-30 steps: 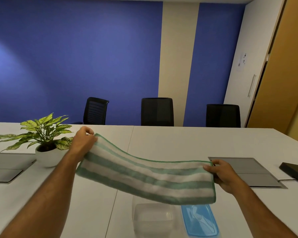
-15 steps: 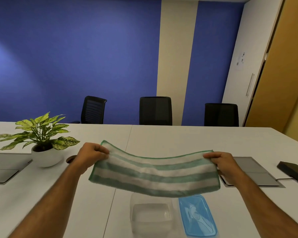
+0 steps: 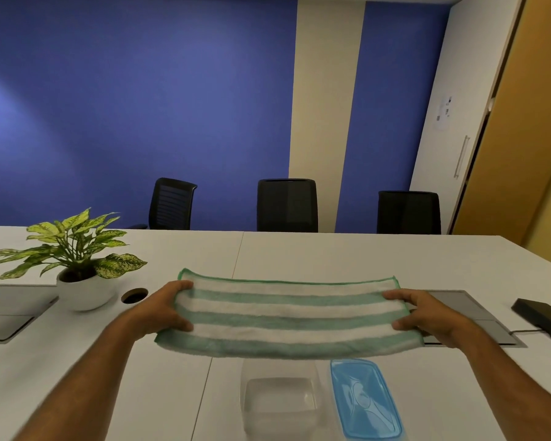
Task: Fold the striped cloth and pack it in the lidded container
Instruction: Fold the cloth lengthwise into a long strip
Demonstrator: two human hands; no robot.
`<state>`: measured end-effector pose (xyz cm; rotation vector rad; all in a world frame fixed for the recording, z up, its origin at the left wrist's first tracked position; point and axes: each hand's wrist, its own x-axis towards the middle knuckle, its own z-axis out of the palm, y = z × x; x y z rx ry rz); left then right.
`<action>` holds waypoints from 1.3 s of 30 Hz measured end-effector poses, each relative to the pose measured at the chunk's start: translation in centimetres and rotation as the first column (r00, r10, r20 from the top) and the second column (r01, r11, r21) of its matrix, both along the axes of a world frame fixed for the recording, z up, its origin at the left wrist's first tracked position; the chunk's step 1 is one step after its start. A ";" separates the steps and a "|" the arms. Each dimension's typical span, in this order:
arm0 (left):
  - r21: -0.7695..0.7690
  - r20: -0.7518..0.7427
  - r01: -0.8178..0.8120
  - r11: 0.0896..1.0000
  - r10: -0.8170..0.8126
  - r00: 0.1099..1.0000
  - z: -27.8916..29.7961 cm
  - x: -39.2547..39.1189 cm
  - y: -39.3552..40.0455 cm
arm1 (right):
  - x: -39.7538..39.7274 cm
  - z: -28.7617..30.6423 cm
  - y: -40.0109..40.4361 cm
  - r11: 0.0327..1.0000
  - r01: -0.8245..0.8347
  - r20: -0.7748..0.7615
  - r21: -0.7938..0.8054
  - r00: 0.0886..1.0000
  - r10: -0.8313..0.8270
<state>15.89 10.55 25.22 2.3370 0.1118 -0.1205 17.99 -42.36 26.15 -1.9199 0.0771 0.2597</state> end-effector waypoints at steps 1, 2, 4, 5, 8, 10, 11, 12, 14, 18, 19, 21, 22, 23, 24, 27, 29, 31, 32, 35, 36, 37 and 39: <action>-0.001 -0.008 0.010 1.000 -0.010 1.000 0.0 0.0 0.1 | -0.1 0.1 -0.2 1.000 -0.008 -0.011 0.013 1.000 0.008; -0.006 -0.018 0.024 1.000 -0.024 1.000 -0.1 0.0 0.1 | -0.3 0.1 -0.3 1.000 -0.012 -0.017 0.027 1.000 0.013; -0.035 -0.041 0.047 0.998 -0.049 0.998 -0.1 -0.1 0.2 | -0.7 0.0 -0.7 0.997 -0.020 -0.033 0.077 0.999 0.022; -0.049 -0.053 0.055 0.997 -0.057 0.997 -0.1 -0.2 0.2 | -0.9 0.0 -0.8 0.994 -0.025 -0.041 0.110 0.999 0.030; -0.063 -0.099 0.076 0.995 -0.082 0.992 -0.1 -0.4 0.2 | -1.4 -0.2 -1.1 0.981 -0.037 -0.047 0.193 0.998 0.047; -0.058 -0.115 0.081 0.995 -0.087 0.990 -0.3 -0.5 0.1 | -1.5 -0.3 -1.2 0.976 -0.037 -0.044 0.215 0.998 0.047; -0.057 -0.117 0.079 0.995 -0.085 0.989 -0.4 -0.5 0.0 | -1.6 -0.3 -1.2 0.976 -0.034 -0.043 0.216 0.998 0.044; -0.055 -0.117 0.077 0.995 -0.083 0.990 -0.4 -0.4 0.0 | -1.6 -0.3 -1.1 0.976 -0.031 -0.043 0.214 0.998 0.041; -0.049 -0.116 0.072 0.996 -0.077 0.990 -0.6 -0.3 -0.2 | -1.6 -0.2 -0.9 0.978 -0.021 -0.045 0.207 0.999 0.031; -0.019 -0.135 0.063 0.998 -0.065 0.989 -0.8 -0.5 0.0 | -1.7 -0.1 -0.8 0.981 -0.001 -0.043 0.195 0.999 0.009; -0.016 -0.138 0.061 0.998 -0.062 0.988 -0.9 -0.5 0.2 | -1.7 -0.1 -0.8 0.980 0.000 -0.044 0.197 0.999 0.009; -0.012 -0.139 0.061 0.998 -0.062 0.988 -1.1 -0.7 0.4 | -1.8 -0.1 -0.7 0.978 0.001 -0.045 0.210 0.999 0.009; -0.006 -0.137 0.061 0.998 -0.061 0.989 -1.2 -0.7 0.5 | -1.9 -0.1 -0.6 0.977 0.001 -0.045 0.215 0.999 0.009; -0.002 -0.135 0.061 0.998 -0.061 0.989 -1.2 -0.7 0.4 | -1.9 -0.1 -0.5 0.977 0.004 -0.046 0.213 0.999 0.006; -0.003 -0.132 0.059 0.998 -0.059 0.989 -1.2 -0.7 0.3 | -1.9 -0.1 -0.4 0.979 0.006 -0.046 0.204 0.999 0.004; -0.003 -0.103 0.050 0.999 -0.050 0.993 -1.0 -0.5 -0.1 | -1.7 0.3 0.2 0.987 0.009 -0.042 0.160 0.999 -0.003; 0.004 -0.083 0.040 0.999 -0.039 0.996 -0.8 -0.3 -0.4 | -1.3 0.7 0.7 0.990 0.000 -0.019 0.138 1.000 0.002; 0.015 -0.073 0.033 0.999 -0.032 0.997 -0.4 0.0 -0.8 | -1.0 1.1 1.2 0.993 -0.005 0.011 0.117 1.000 0.003; 0.014 -0.070 0.032 0.999 -0.031 0.997 -0.2 0.1 -1.0 | -0.8 1.3 1.5 0.995 -0.005 0.027 0.103 1.000 0.002; -0.009 -0.065 0.043 0.999 -0.044 0.997 0.6 0.5 -1.9 | -0.4 2.1 2.8 0.999 -0.021 0.073 0.047 0.997 0.017; -0.019 -0.059 0.046 0.999 -0.047 0.997 0.9 0.7 -2.4 | -0.3 2.3 3.3 0.999 -0.031 0.083 0.030 0.996 0.029; -0.027 -0.050 0.049 0.998 -0.051 0.997 1.3 0.8 -2.9 | -0.2 2.6 3.8 0.999 -0.043 0.088 0.020 0.995 0.041; -0.048 -0.026 0.063 0.997 -0.064 0.998 2.1 1.1 -4.2 | 0.1 3.1 5.0 0.998 -0.066 0.089 0.009 0.994 0.065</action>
